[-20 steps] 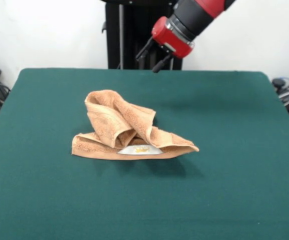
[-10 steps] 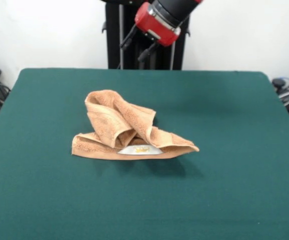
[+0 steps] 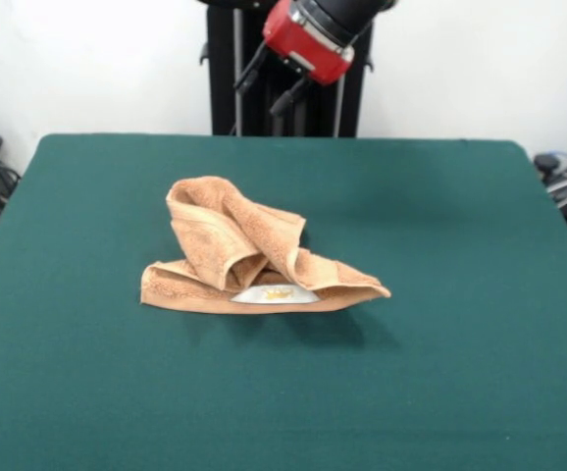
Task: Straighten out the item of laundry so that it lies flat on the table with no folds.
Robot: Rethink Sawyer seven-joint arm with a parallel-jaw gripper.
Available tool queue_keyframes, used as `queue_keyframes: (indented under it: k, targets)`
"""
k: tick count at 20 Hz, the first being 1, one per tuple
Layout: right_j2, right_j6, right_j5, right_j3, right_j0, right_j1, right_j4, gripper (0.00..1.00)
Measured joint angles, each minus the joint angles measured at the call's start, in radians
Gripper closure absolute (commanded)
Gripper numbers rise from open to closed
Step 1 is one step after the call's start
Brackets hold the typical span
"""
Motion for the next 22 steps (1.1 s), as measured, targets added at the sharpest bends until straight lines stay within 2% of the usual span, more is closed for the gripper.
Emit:
queue_keyframes:
  k: [22]
  targets:
    - [-0.001, 0.0, 0.023, -0.001, 0.03, 0.008, -0.078, 0.0]
